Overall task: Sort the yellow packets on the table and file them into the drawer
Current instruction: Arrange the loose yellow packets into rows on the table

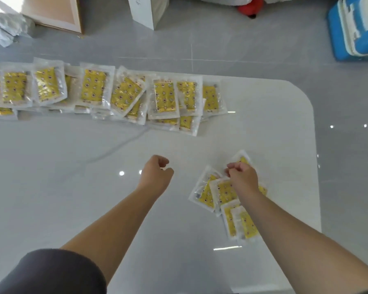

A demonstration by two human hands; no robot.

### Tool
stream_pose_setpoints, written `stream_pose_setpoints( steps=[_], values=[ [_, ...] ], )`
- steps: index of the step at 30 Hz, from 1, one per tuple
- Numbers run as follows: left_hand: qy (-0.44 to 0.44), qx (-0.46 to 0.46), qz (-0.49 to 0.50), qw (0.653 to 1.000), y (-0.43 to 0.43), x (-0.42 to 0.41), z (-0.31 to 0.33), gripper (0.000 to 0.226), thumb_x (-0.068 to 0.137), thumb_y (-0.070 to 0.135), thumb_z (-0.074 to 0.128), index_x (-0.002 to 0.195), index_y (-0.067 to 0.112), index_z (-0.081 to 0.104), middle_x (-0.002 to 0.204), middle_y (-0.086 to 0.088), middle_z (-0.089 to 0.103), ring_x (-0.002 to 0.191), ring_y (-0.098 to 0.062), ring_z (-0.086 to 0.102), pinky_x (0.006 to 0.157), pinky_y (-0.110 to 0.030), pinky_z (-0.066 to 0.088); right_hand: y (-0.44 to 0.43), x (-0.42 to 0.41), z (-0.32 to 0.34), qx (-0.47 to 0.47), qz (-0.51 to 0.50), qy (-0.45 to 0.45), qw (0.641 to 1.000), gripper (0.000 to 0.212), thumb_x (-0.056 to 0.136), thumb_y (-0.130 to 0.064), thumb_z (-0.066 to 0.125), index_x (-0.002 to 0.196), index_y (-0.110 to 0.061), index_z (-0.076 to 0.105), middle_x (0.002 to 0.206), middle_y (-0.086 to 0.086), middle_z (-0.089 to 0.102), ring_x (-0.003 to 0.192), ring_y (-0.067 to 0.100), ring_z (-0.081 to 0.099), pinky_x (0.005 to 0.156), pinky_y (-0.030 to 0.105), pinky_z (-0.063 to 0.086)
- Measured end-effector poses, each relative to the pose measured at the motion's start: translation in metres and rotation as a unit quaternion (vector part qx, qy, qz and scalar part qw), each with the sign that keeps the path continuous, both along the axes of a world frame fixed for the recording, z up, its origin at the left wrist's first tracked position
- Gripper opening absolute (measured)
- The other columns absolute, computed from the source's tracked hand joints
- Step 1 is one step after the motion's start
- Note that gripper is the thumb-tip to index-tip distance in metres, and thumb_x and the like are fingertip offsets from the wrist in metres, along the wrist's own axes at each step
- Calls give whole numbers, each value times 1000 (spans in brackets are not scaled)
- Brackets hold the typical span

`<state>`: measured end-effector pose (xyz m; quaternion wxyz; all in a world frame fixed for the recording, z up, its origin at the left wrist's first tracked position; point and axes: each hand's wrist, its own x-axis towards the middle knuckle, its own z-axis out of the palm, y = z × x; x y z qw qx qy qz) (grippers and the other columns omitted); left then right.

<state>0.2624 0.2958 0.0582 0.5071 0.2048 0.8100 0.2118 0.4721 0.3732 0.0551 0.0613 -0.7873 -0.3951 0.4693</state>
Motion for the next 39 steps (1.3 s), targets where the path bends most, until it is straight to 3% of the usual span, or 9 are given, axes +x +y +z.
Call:
stream_pose_setpoints(
  steps=[5,9,12,16,20,24,29,36,39],
  values=[
    [22,-96,-79,992,-20,107,-28,53,83,29,67,129,17,45,125,-2,47,102,-17,51,80,-31,46,-3,101,-7,-17,87,-76,993,19,93,-14,53,110,-16,61,101,-4,60,72,5,52,54,17,35],
    [161,-115,-105,975,-7,159,-40,72,77,45,72,134,20,38,129,-2,41,120,-25,46,95,-41,43,12,139,-26,-20,110,-83,990,36,90,-25,62,123,-14,54,117,0,58,92,14,53,72,26,41],
    [230,-114,-118,959,5,179,-45,73,75,52,73,130,19,40,127,-4,41,119,-26,43,94,-40,37,17,142,-39,-7,172,-101,980,46,87,-30,66,128,-18,50,123,0,54,108,19,56,90,36,46],
    [290,-149,-176,929,4,188,-53,63,74,60,70,115,16,51,118,-5,42,110,-25,44,89,-39,37,12,141,-42,-15,250,-194,948,47,83,-46,69,121,-25,49,118,-2,50,111,21,51,90,40,37],
    [268,-186,-193,925,4,187,-53,48,78,61,65,102,19,58,106,-1,51,102,-23,48,87,-39,33,9,154,-43,-70,217,-224,947,39,83,-46,71,112,-28,52,118,1,46,112,23,49,90,41,34],
    [194,-169,-148,955,6,190,-51,28,87,40,64,73,21,48,72,4,53,70,-17,49,75,-35,28,6,166,-52,-58,224,-193,954,5,92,-29,63,92,-27,58,107,0,47,101,23,53,88,37,39],
    [110,-72,-52,990,5,176,-44,22,93,18,56,76,13,42,70,0,47,63,-19,44,52,-28,33,13,176,-48,15,181,-52,982,7,99,-14,50,92,-16,48,83,-5,54,81,20,55,68,32,45],
    [194,-5,-85,977,8,133,-41,8,97,16,46,90,15,50,78,-7,59,74,-30,56,64,-38,49,56,143,-41,112,318,-9,941,7,100,-18,46,94,-20,49,75,-14,52,70,14,54,75,38,48],
    [205,-42,-69,975,17,136,-47,21,90,25,55,107,11,52,104,-10,56,92,-29,55,74,-41,49,68,115,-48,116,297,-1,948,13,96,-25,55,106,-18,53,94,-6,54,83,14,55,76,35,48]
  ],
)
